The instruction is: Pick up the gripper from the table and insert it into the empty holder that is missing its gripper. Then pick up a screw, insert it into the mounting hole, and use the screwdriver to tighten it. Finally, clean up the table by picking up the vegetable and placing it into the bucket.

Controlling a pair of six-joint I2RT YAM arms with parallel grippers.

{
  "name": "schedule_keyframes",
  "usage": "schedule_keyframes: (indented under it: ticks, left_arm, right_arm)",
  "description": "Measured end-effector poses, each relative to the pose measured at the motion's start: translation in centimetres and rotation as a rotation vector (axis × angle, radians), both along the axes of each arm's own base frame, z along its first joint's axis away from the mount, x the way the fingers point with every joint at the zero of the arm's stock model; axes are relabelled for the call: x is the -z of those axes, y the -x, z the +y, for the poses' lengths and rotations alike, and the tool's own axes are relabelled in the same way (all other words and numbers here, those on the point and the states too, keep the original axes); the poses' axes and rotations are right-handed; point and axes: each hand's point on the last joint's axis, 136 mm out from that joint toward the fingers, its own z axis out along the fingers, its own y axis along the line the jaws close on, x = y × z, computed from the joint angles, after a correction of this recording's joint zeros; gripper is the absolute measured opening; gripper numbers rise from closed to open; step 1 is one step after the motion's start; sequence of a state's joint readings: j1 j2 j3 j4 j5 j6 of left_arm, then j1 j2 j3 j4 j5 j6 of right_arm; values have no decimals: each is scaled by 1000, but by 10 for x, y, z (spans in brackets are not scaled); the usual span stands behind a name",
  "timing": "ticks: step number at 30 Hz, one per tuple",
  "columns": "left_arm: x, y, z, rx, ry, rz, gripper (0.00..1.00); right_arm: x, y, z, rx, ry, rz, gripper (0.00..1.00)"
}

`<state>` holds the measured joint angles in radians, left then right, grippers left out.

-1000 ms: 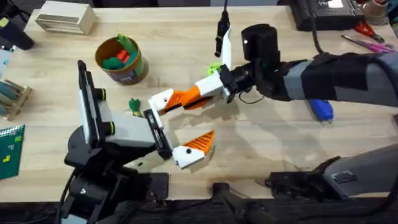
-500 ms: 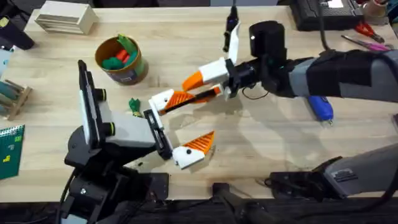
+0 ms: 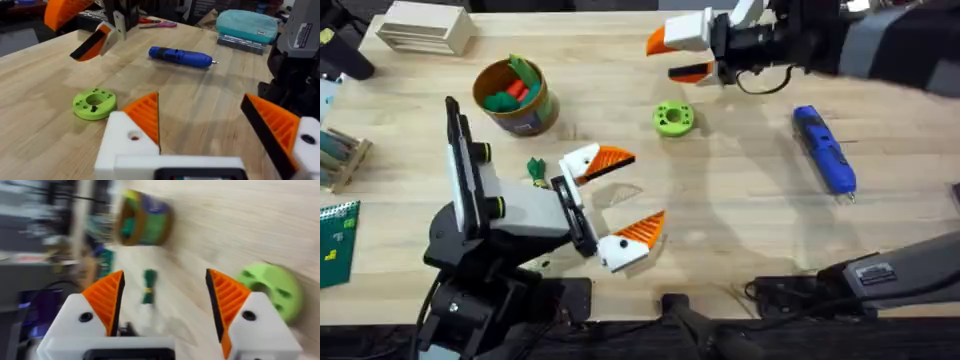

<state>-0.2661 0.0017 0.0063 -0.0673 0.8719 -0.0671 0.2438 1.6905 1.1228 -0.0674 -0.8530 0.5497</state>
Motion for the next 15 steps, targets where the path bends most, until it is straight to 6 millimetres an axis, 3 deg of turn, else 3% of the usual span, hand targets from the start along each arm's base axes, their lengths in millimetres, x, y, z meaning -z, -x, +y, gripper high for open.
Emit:
schedule_keyframes:
  ticks: [5,10,15]
  left_arm:
    - [0,0,0,0,0,0,987]
    - [0,0,0,0,0,0,987]
    - [0,0,0,0,0,0,987]
  right_arm:
    - [2,-7,-15,5,279,-82,886]
    - [3,-14,-15,-80,534,-316,887]
    - [9,-12,-16,-135,617,-380,887]
